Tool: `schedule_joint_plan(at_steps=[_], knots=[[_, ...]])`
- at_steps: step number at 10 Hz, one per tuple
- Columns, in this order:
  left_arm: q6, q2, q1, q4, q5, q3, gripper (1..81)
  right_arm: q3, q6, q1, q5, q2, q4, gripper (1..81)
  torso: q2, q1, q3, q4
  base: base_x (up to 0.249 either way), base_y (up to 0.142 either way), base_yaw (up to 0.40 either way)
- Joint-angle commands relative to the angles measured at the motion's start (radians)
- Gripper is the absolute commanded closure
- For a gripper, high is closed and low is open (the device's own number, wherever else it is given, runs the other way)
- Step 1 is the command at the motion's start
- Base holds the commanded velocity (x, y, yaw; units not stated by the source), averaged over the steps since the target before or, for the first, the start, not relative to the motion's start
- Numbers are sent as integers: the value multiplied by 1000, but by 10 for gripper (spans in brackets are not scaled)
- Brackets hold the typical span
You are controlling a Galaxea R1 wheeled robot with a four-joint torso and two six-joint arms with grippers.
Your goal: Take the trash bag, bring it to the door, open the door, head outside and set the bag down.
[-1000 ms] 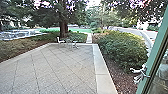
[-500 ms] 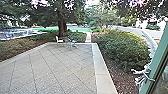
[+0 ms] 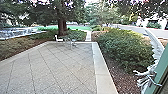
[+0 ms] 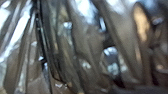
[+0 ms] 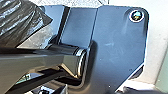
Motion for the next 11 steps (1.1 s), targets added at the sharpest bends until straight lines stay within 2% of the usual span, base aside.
schedule_joint_plan(at_steps=[1, 11], knots=[[5, 2, -38, -4, 78, 8, 811, 4, 1, 37, -62, 1, -3, 10, 0, 0, 0, 0, 99, 0, 0], [5, -3, -37, -1, 78, 8, 811, 4, -1, 38, -65, 7, -6, 10, 1, 0, 0, 0, 99, 0, 0]])
